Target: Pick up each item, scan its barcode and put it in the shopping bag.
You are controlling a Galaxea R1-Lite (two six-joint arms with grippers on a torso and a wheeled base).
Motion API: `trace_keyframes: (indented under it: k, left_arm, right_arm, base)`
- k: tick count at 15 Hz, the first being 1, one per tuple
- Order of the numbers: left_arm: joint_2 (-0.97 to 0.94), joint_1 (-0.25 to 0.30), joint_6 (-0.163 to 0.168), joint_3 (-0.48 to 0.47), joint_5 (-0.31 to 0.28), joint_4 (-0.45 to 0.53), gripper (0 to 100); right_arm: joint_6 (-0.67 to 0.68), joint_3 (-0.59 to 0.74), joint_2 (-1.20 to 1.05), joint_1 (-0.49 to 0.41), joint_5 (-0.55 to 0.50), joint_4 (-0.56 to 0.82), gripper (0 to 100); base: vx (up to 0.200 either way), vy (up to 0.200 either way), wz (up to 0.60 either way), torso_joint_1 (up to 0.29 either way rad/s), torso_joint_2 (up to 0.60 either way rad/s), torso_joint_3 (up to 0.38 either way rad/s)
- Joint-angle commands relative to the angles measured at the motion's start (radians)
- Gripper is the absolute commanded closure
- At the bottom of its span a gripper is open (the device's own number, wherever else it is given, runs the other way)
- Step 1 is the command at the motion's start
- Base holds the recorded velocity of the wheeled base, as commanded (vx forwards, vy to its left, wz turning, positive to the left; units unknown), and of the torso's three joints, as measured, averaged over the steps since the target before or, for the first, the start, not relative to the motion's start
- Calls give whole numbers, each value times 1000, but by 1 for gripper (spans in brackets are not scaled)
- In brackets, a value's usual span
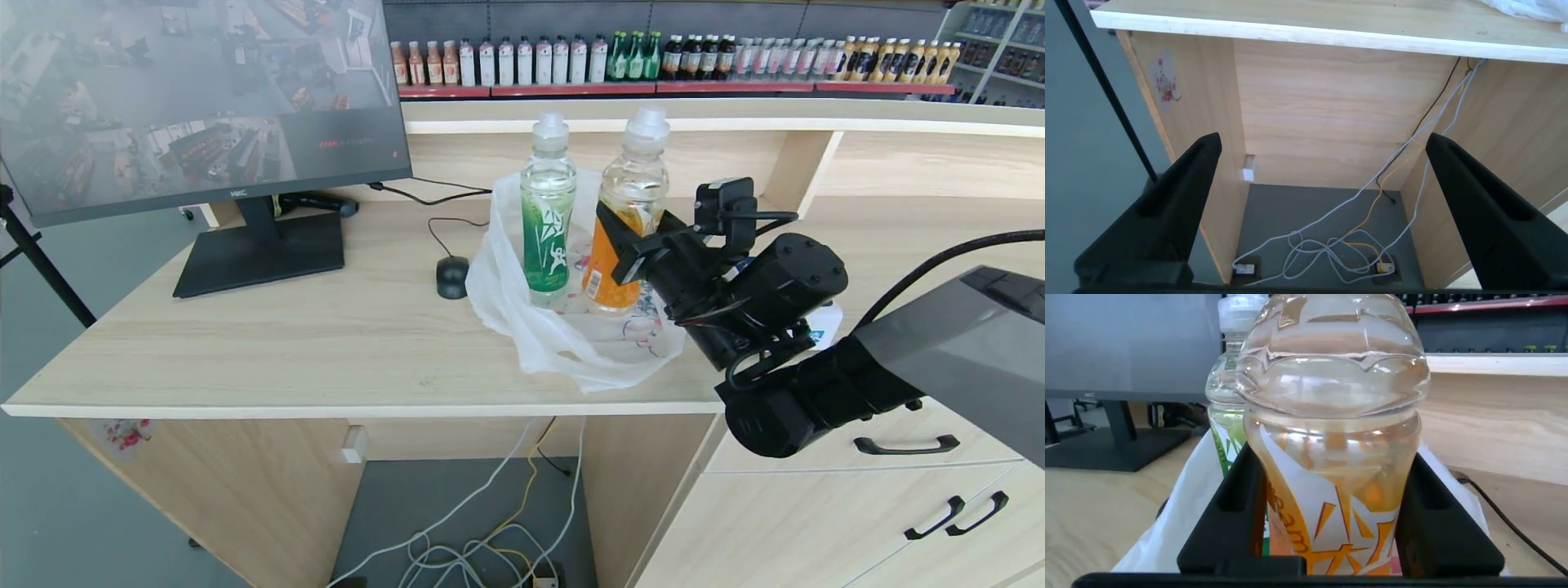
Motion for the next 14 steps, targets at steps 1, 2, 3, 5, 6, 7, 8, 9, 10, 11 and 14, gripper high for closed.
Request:
trace_keyframes:
  k: [1,2,3,5,6,7,8,9,10,11,14]
  left_arm:
    - [0,0,0,0,2,0,0]
    - [0,0,0,0,0,0,0]
    - [0,0,0,0,2,0,0]
    - [0,0,0,0,0,0,0]
    - [0,0,0,0,0,0,0]
    - [0,0,0,0,2,0,0]
    - [0,0,0,0,2,0,0]
    - [0,0,0,0,0,0,0]
    - [0,0,0,0,2,0,0]
    - [0,0,0,0,0,0,0]
    - [0,0,0,0,0,0,0]
  right_arm:
    - [-1,-2,15,-1,0,-2,100]
    - [-1,-2,22,-3,0,-2,100]
    - [-2,-2,25,-4,0,-2,100]
    - [-1,-2,45,-6,0,-2,100]
    - [-1,-3,55,-6,0,-2,100]
    - [-2,-3,62,-4,0,-2,100]
    - [-2,-6,66,-3,0,-2,100]
    - [-2,-6,68,-1,0,-2,100]
    - [-10,-6,77,0,0,-2,100]
    - [-10,-6,78,0,0,-2,100]
    - [-10,-6,89,-1,0,-2,100]
  base:
    - [0,0,0,0,0,0]
    - [0,0,0,0,0,0]
    - [0,0,0,0,0,0]
    - [0,0,0,0,0,0]
    - [0,0,0,0,0,0]
    - [0,0,0,0,0,0]
    - [0,0,0,0,0,0]
    - [0,0,0,0,0,0]
    - [0,0,0,0,0,0]
    - [0,0,0,0,0,0]
    - [0,0,0,0,0,0]
